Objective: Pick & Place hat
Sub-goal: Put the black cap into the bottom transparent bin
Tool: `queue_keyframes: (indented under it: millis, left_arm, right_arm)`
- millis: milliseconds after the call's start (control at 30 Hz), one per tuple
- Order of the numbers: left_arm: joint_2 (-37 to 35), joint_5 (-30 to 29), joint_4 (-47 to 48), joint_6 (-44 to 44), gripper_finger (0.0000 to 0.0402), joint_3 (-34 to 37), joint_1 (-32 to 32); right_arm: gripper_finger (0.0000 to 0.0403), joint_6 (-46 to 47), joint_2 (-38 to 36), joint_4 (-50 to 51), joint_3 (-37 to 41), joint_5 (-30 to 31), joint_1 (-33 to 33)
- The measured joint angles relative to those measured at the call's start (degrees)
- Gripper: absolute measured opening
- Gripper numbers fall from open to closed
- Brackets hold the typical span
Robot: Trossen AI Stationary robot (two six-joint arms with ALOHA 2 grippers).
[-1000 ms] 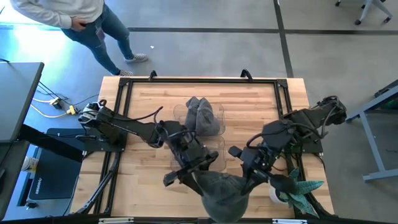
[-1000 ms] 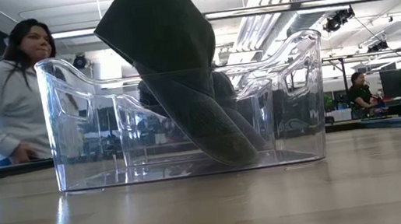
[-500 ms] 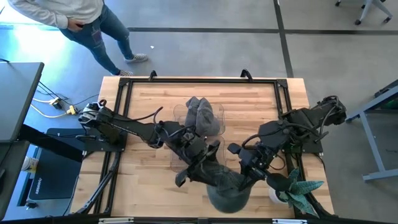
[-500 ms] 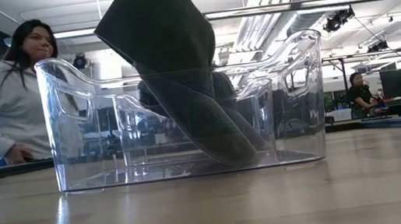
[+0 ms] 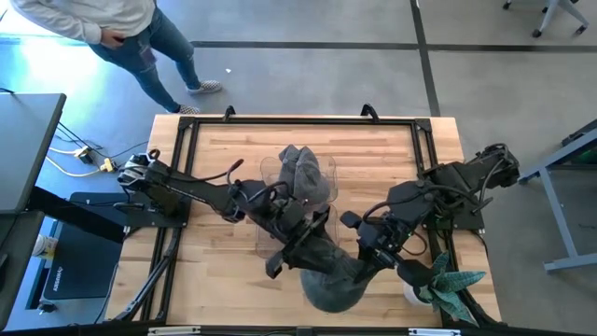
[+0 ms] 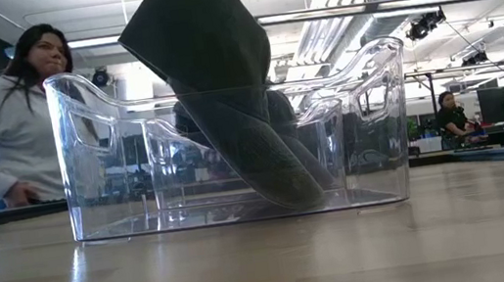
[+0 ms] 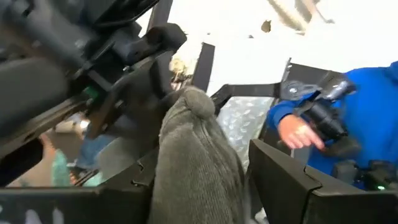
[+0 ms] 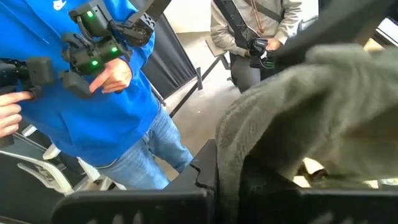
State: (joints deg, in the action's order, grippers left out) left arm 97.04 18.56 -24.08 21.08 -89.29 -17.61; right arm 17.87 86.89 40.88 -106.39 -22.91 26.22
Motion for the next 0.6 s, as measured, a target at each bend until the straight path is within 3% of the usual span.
queue_keyframes:
  millis: [267,467,600]
  left_arm:
    - [0.1,-4.8,6.5,-7.6,0.0189,0.0,0.0]
    - [0.0,-0.3,5.0,-7.5,0.0194,0.0,0.4]
    - [0.0,-1.4,4.7,-8.6,0.0215,0.0,0.3]
  right_arm:
    - [0.0006,0.1,0.0,2.4,0.0,0.1,0.0]
    - [0.0003,0.0,0.0,6.8,0.0,2.8,0.0]
    - [0.0008,0.1,0.0,7.3,0.0,2.9,0.0]
